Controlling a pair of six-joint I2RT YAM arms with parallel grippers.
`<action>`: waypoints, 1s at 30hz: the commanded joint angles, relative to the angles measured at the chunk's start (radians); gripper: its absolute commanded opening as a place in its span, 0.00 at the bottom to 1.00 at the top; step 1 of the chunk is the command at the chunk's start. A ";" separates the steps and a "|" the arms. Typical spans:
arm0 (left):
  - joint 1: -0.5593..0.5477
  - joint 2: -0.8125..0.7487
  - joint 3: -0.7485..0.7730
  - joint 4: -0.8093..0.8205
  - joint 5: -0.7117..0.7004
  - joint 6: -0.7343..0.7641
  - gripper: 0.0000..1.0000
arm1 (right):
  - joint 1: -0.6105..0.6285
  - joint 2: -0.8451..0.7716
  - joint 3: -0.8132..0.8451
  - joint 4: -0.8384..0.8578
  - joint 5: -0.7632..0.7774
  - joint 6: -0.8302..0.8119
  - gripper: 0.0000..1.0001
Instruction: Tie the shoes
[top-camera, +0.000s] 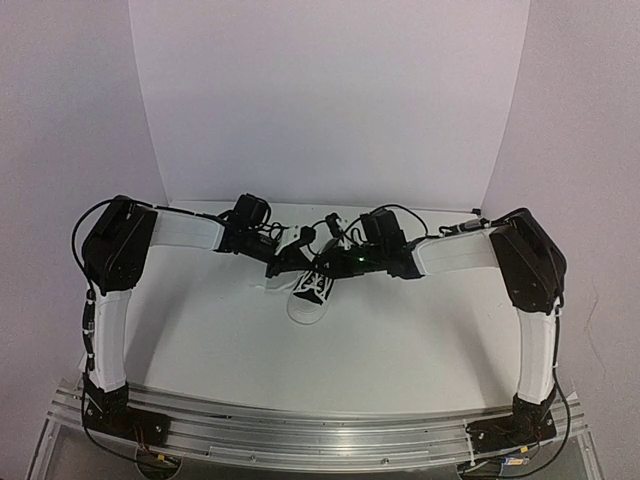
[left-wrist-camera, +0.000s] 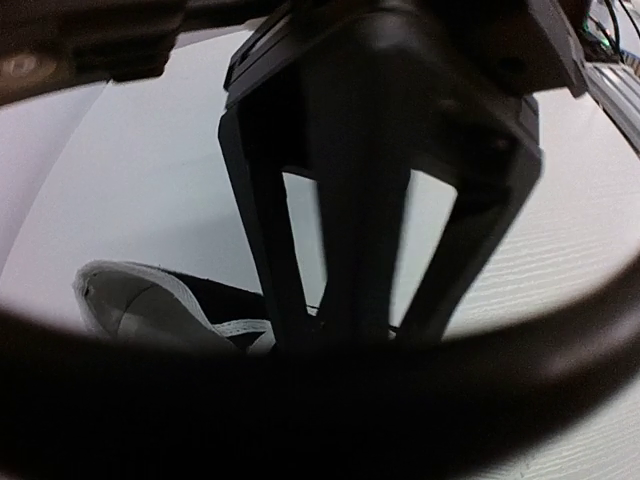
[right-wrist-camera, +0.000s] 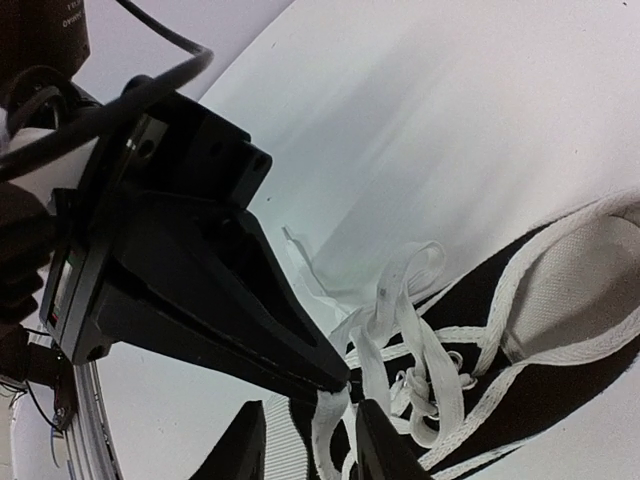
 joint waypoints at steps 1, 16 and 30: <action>-0.004 -0.005 0.039 -0.020 -0.039 -0.316 0.00 | -0.013 -0.049 0.043 0.029 0.022 0.038 0.40; -0.004 -0.003 0.011 -0.071 -0.145 -0.685 0.00 | -0.025 -0.047 0.061 -0.174 0.208 0.118 0.15; -0.004 0.006 0.006 -0.036 -0.136 -0.730 0.00 | -0.011 0.046 0.119 -0.177 0.145 0.135 0.25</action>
